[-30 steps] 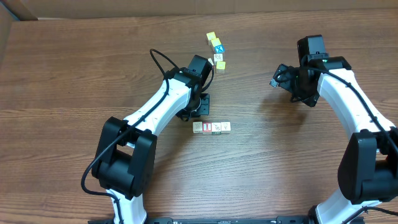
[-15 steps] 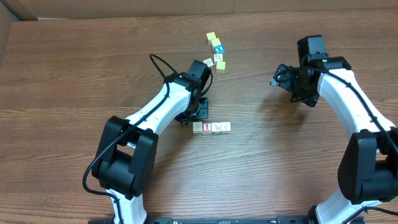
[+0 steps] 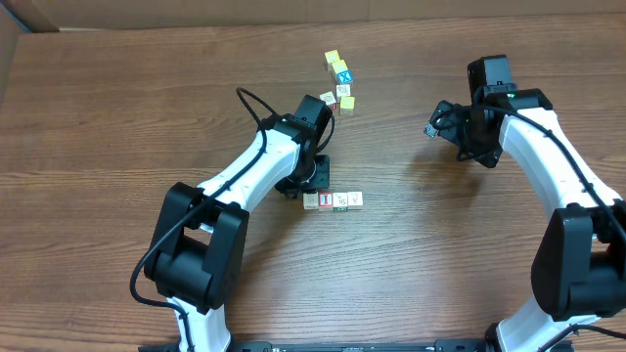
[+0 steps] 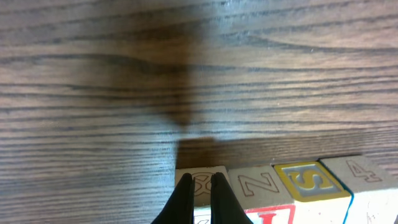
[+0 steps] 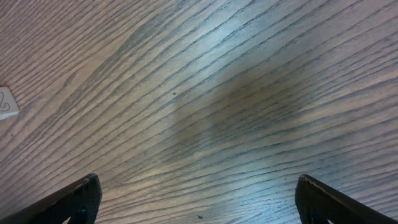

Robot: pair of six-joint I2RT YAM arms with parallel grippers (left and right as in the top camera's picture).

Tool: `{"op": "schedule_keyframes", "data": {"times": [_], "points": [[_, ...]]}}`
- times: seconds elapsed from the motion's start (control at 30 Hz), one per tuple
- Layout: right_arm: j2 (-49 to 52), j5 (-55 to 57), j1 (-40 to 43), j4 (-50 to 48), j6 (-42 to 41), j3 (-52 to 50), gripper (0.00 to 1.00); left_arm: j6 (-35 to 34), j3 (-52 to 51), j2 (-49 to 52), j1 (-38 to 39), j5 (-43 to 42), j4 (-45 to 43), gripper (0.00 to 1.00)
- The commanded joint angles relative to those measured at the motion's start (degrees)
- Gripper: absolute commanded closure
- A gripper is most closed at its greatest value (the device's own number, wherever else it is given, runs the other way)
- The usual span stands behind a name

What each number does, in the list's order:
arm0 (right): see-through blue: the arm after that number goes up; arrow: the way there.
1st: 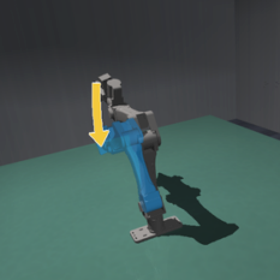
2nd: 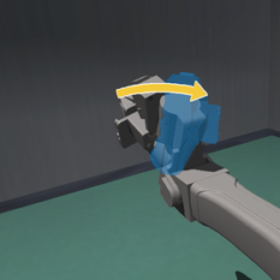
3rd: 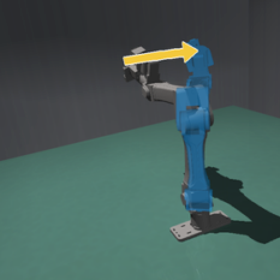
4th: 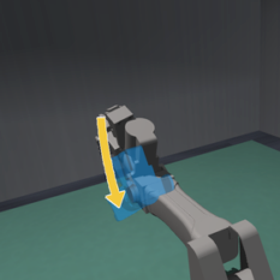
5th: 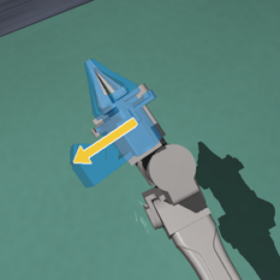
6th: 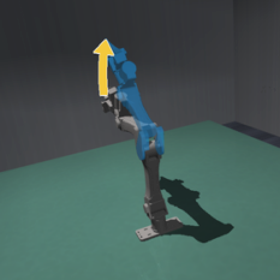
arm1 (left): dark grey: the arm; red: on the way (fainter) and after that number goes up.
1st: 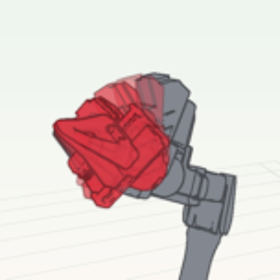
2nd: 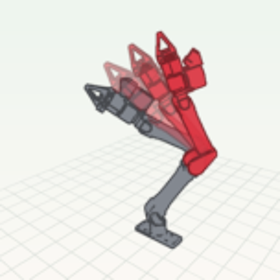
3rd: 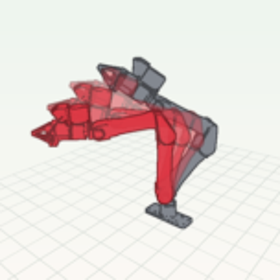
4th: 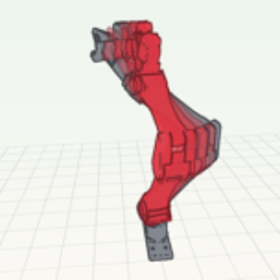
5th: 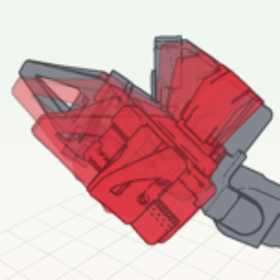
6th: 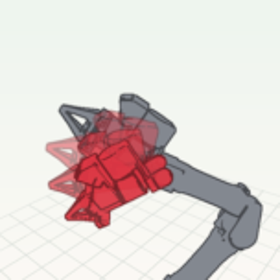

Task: Flip 4 blocks

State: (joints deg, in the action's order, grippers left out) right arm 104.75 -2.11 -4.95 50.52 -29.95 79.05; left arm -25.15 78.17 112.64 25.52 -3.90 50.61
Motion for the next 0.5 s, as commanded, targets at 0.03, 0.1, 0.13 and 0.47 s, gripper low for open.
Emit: {"op": "schedule_keyframes", "data": {"times": [0.03, 0.1, 0.13, 0.47], "points": [[-0.2, 0.5, 0.1, -0.3, 0.2, 0.6, 0.00, -0.6, -0.4, 0.2, 0.1, -0.6, 0.4, 0.96], [-0.2, 0.6, 0.1, -0.3, 0.2, 0.6, 0.00, -0.6, -0.4, 0.2, 0.1, -0.6, 0.4, 0.96], [-0.2, 0.5, 0.1, -0.3, 0.2, 0.6, 0.00, -0.6, -0.4, 0.2, 0.1, -0.6, 0.4, 0.96], [-0.2, 0.5, 0.1, -0.3, 0.2, 0.6, 0.00, -0.6, 1.8, 0.2, -1.7, -0.2, -1.1, 0.96]]}}
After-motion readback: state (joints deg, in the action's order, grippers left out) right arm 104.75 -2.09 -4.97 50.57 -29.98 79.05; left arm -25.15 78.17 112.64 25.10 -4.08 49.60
